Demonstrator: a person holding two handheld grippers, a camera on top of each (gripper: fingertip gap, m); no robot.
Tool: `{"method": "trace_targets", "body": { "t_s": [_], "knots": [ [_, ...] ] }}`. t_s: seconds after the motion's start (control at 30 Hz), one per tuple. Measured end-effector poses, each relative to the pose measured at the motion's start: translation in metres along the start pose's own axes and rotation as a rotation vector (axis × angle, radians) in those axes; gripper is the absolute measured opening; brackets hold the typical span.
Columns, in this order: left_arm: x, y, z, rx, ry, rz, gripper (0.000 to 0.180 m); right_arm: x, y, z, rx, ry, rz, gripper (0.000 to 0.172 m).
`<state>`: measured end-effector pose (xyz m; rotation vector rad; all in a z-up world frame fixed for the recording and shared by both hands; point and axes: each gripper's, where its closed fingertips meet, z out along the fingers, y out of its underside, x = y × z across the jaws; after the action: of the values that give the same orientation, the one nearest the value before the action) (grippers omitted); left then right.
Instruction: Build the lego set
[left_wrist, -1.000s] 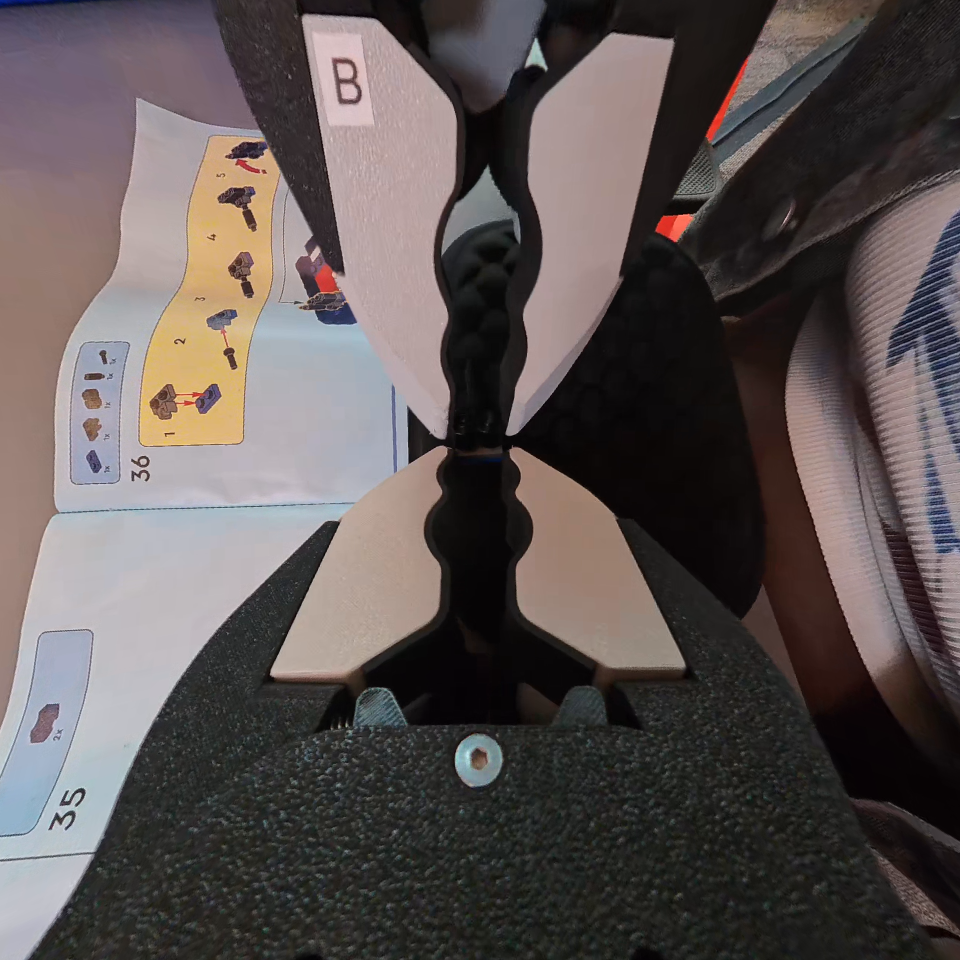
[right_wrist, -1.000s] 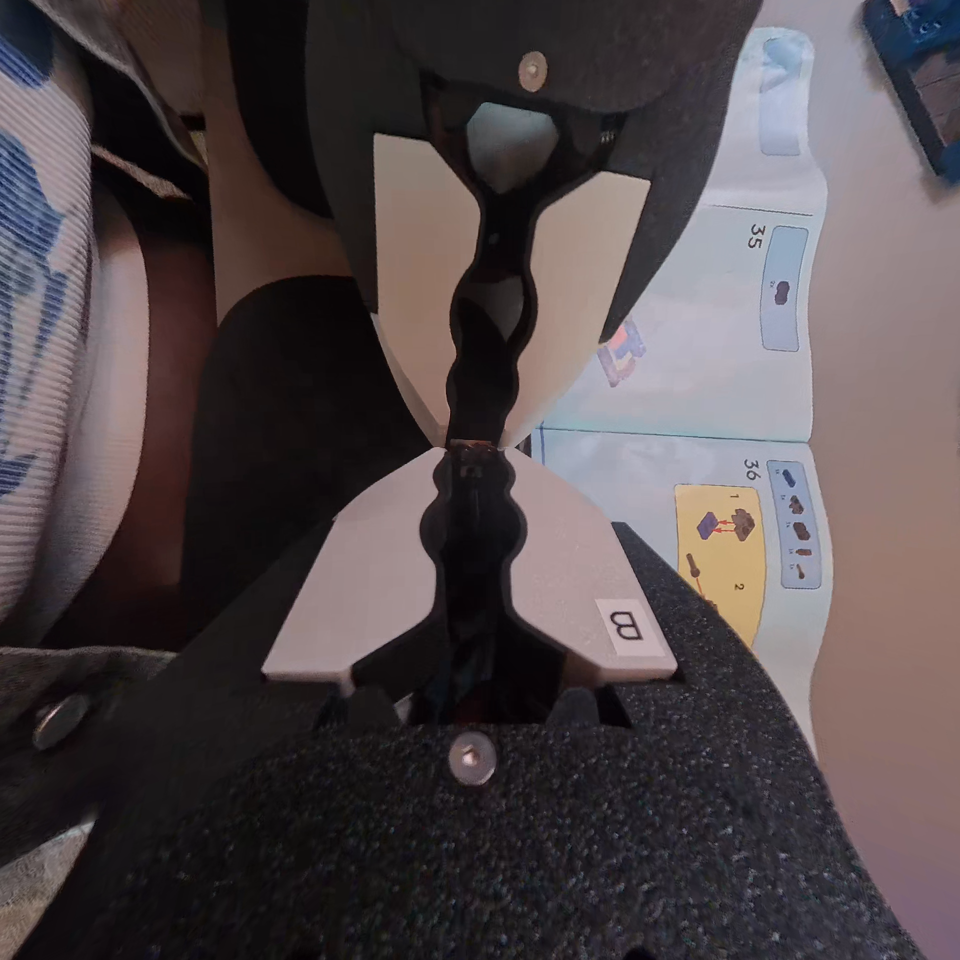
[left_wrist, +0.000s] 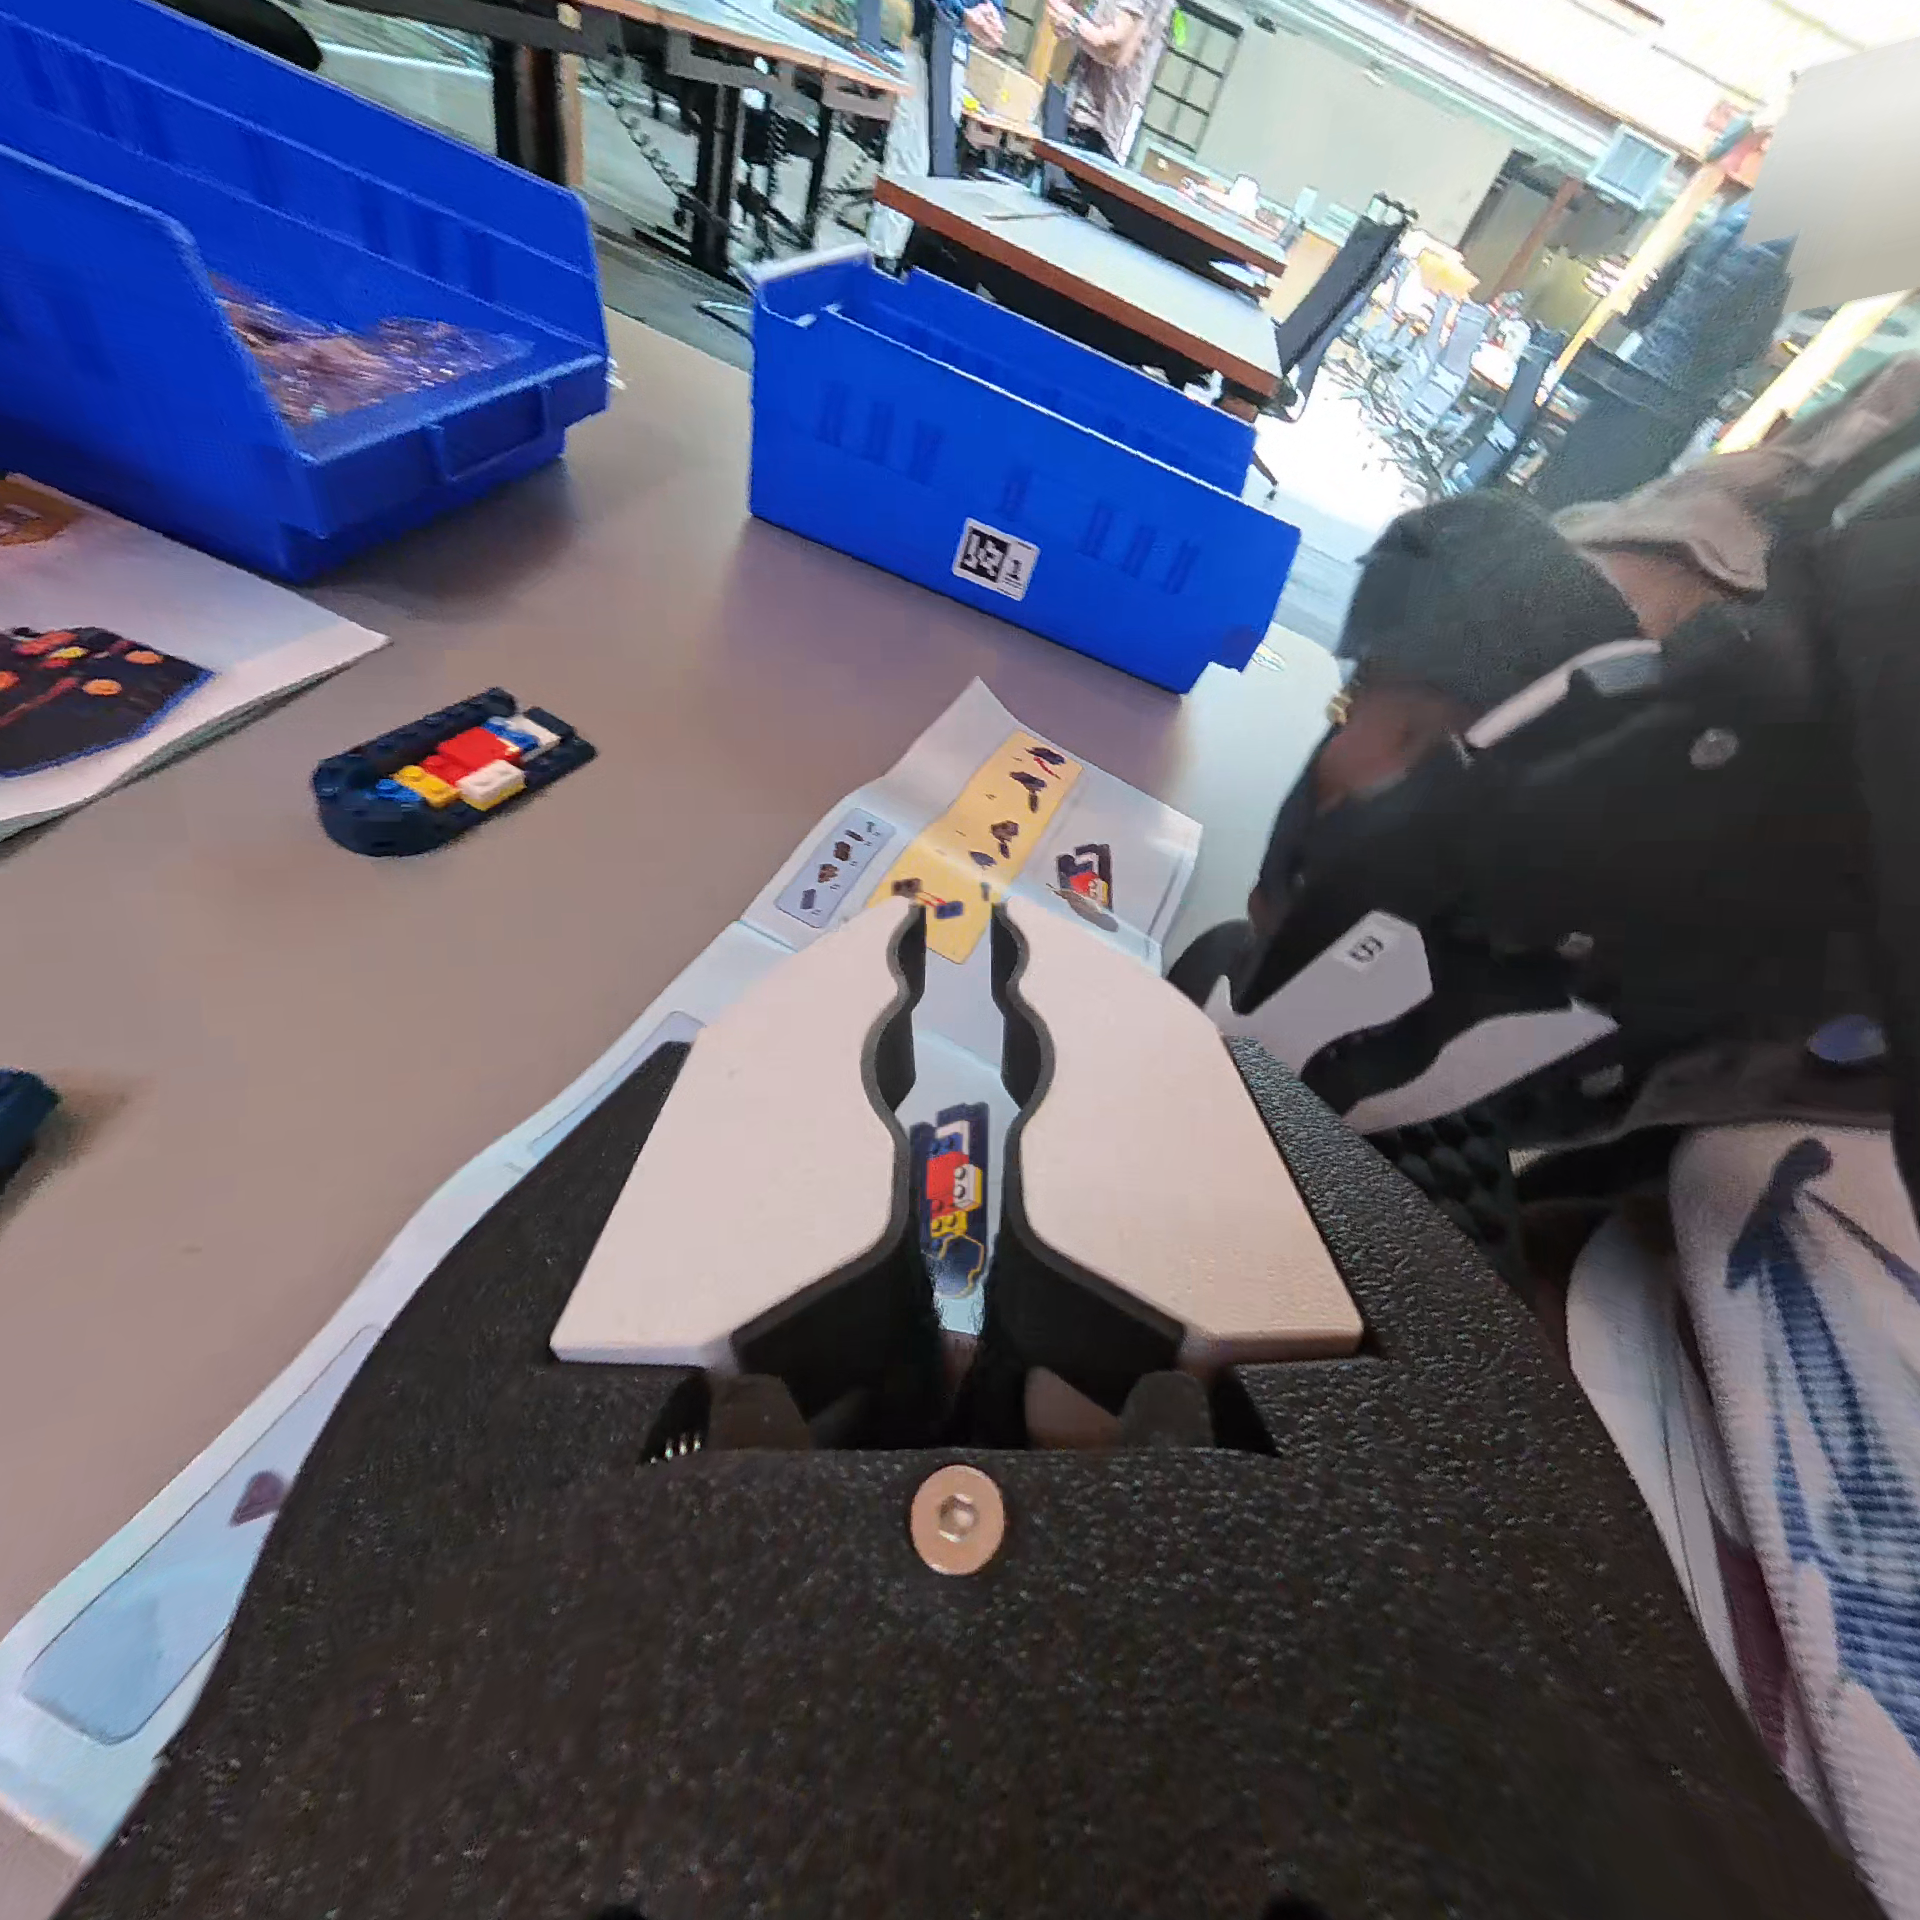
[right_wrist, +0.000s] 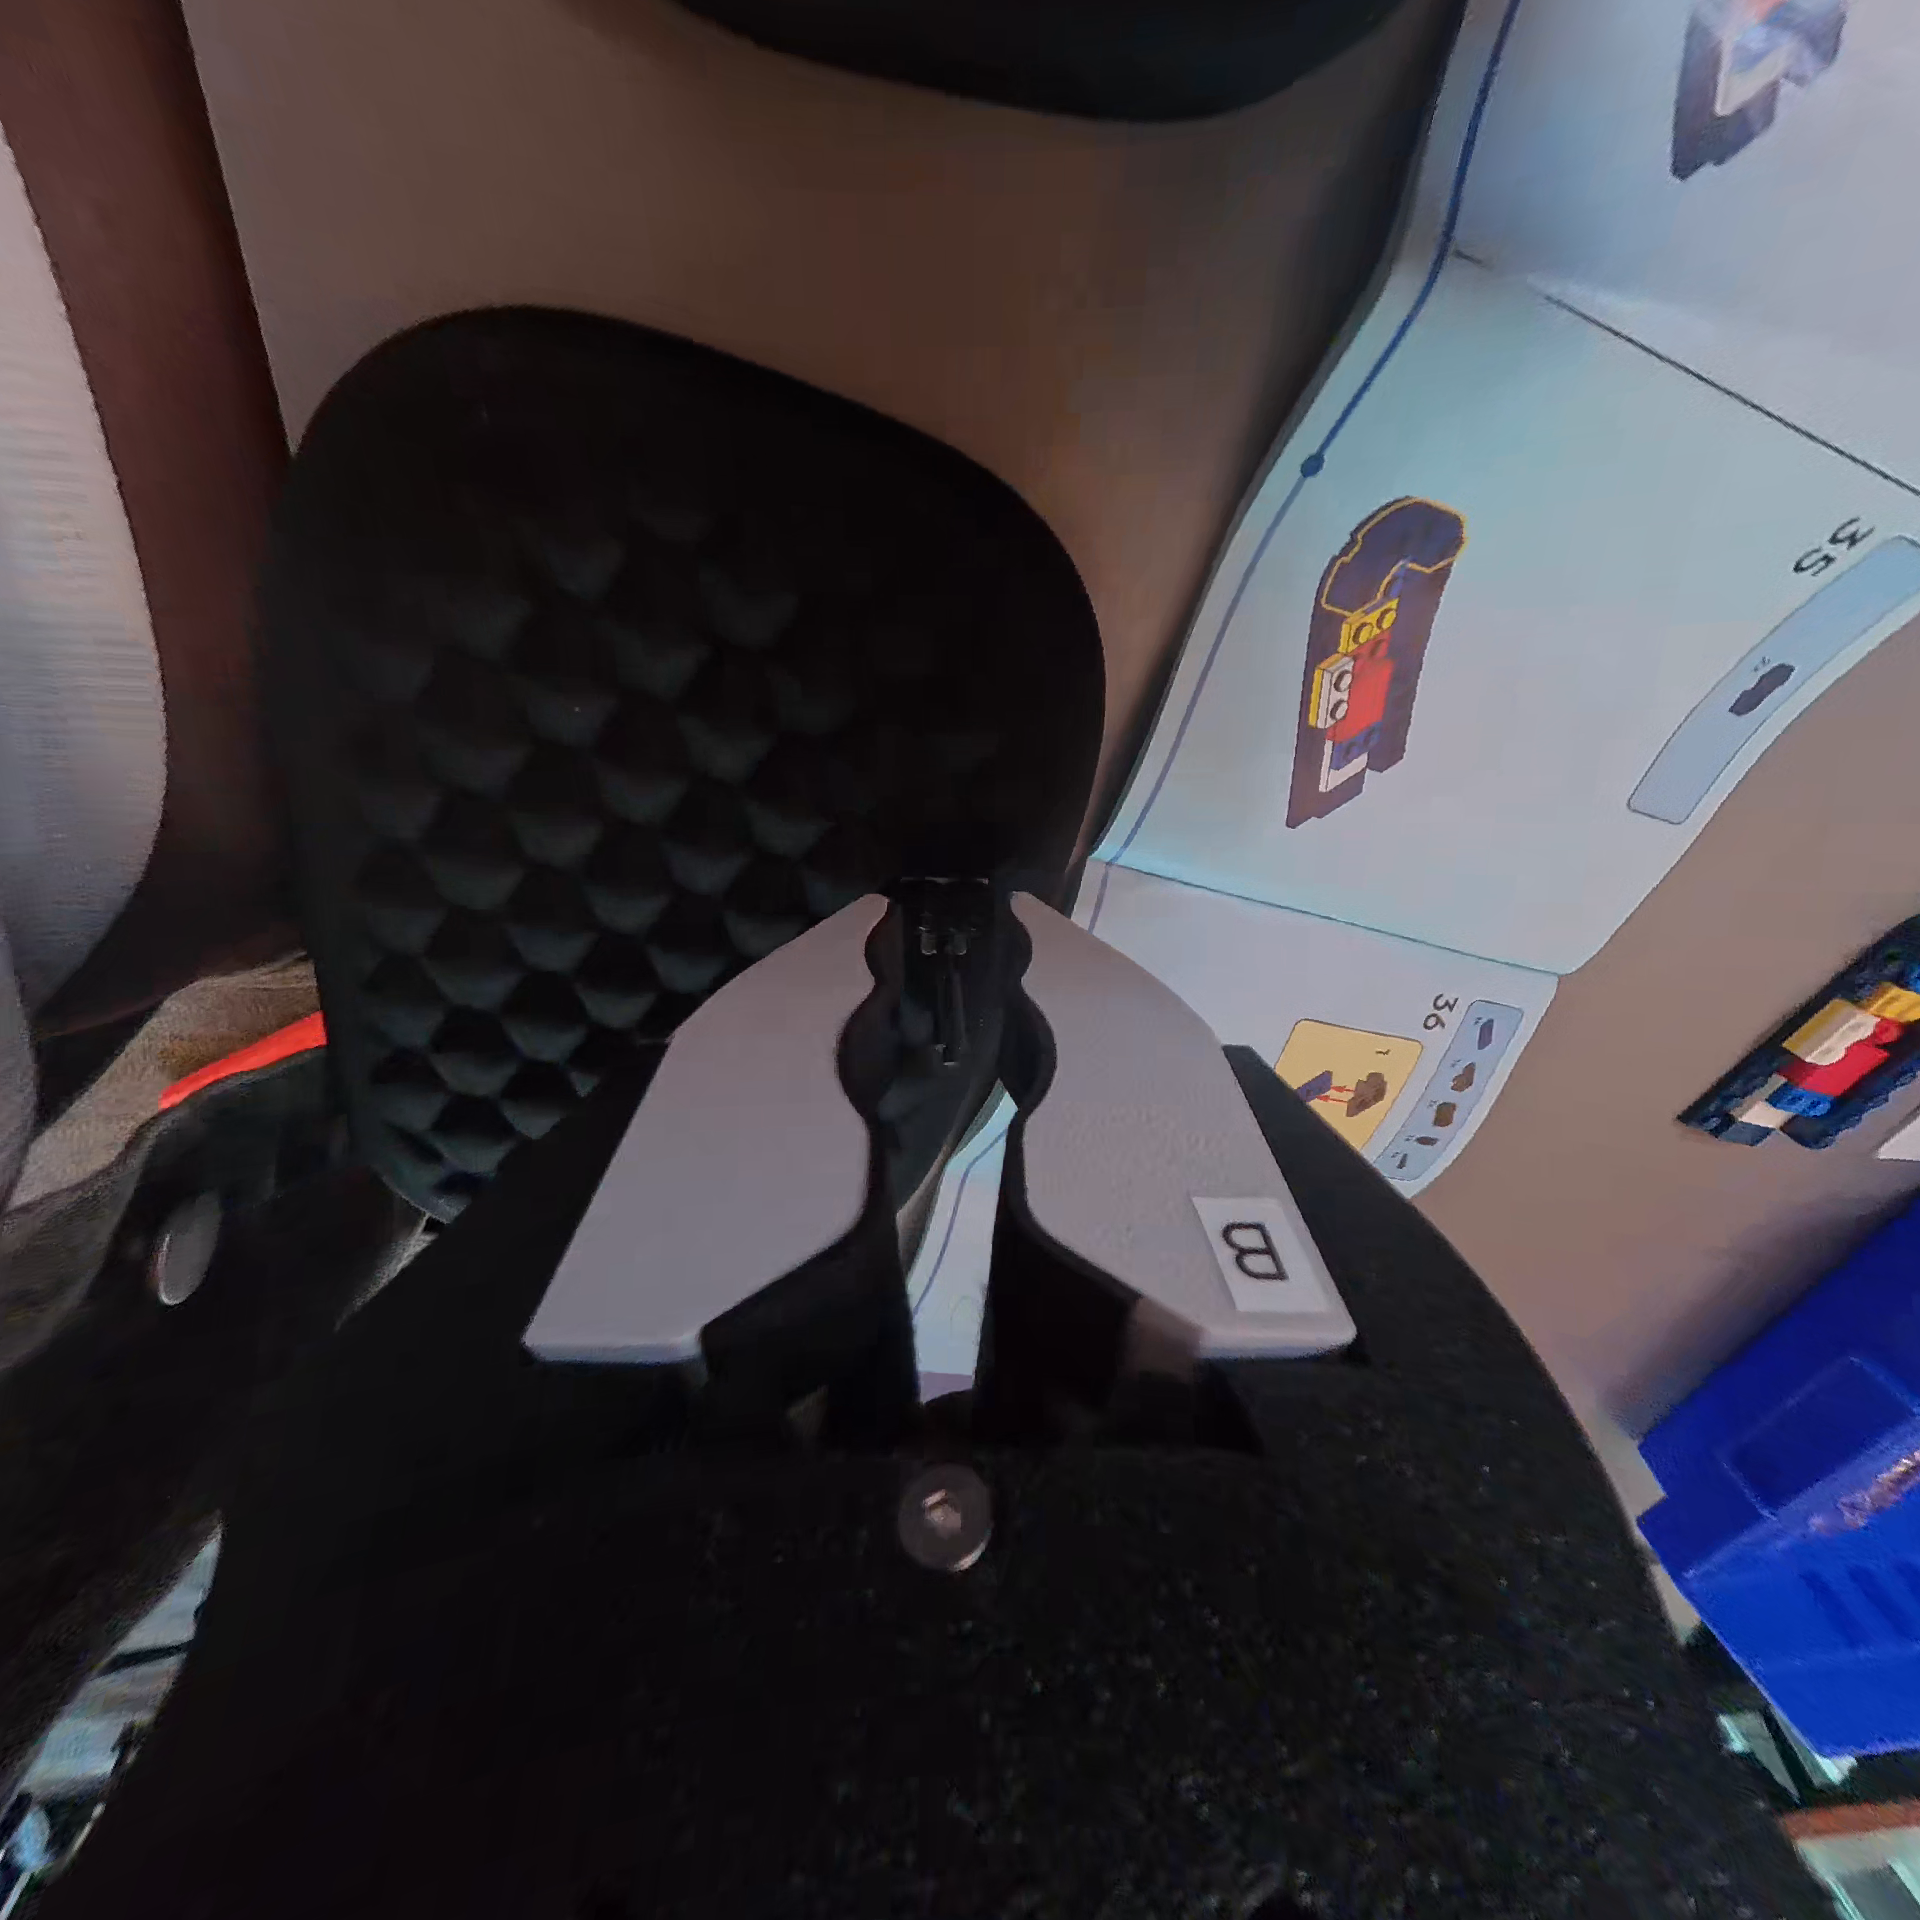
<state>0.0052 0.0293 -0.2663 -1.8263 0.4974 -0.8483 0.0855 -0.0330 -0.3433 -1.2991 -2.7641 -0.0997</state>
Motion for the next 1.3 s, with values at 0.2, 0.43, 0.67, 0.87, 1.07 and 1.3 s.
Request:
{"method": "trace_targets", "body": {
  "t_s": [0.2, 0.43, 0.67, 0.87, 1.07, 1.3],
  "knots": [
    [-0.002, 0.001, -0.001, -0.003, -0.023, 0.024, 0.010, -0.001, -0.006, 0.004, -0.067, -0.019, -0.032, 0.016],
    [0.011, 0.012, 0.006, -0.067, 0.043, 0.078, 0.017, 0.001, 0.009, -0.011, 0.293, -0.033, 0.178, 0.016],
    [0.019, 0.025, 0.014, -0.128, 0.099, 0.119, 0.021, 0.000, 0.014, -0.013, 0.423, 0.024, 0.205, 0.016],
    [0.030, 0.030, 0.015, -0.150, 0.146, 0.158, 0.024, 0.000, 0.015, -0.018, 0.652, -0.039, 0.323, 0.016],
    [0.044, 0.003, 0.008, 0.003, 0.245, 0.061, 0.039, 0.022, 0.010, -0.063, 1.103, 0.055, 0.421, 0.016],
    [0.084, -0.030, -0.007, 0.313, 0.297, 0.406, 0.032, 0.047, 0.004, -0.147, 1.771, 0.119, 0.477, 0.015]
  ]
}}
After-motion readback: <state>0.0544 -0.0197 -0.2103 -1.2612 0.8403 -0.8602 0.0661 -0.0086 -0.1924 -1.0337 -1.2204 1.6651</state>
